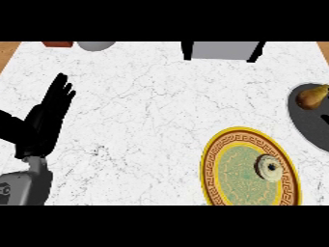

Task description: Pick the pear from the plate and place it in the pan

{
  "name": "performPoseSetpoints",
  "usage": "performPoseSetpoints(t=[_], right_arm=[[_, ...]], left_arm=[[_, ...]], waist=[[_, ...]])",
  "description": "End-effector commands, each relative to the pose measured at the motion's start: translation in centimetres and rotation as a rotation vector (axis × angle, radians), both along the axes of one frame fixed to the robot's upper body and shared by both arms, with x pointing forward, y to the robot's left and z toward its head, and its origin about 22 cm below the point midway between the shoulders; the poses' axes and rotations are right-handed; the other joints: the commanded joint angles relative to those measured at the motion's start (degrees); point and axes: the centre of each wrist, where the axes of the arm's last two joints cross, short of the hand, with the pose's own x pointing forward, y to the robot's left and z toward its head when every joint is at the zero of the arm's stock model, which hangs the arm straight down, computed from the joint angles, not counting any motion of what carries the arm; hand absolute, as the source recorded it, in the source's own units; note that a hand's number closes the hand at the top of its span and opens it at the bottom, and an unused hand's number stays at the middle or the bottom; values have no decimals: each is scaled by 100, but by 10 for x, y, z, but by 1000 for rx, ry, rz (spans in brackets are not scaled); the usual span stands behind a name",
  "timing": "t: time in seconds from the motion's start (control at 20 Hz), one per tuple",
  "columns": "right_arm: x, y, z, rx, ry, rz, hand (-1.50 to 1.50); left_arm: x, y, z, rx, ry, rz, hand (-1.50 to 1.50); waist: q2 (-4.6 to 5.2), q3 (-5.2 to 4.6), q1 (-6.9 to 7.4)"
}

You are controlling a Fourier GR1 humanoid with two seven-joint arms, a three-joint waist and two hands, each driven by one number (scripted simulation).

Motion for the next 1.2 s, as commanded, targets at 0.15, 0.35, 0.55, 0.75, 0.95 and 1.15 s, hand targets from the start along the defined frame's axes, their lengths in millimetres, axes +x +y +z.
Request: performPoseSetpoints(t=[0.15,0.35,0.55,0.75,0.95,1.15], right_arm=[[-16,-18,-9,119,4,28,-150],[-12,-22,3,331,-125,43,-150],[-36,-63,32,505,-191,20,-150],[-78,-90,22,665,-212,-8,-150],[-108,-113,30,769,-235,57,-150],[-136,-136,51,873,-203,108,-150]], left_arm=[[4,-1,16,4,-11,19,0],[3,-4,1,0,9,27,0],[3,-4,-3,-14,-4,23,0],[-8,3,-2,-7,-4,14,0],[-1,7,5,-14,-6,51,0],[-5,17,6,7,-7,49,0]], waist=[[21,18,18],[-4,11,-74],[12,18,-103],[-3,28,-94],[9,43,-151],[-49,34,-255]])
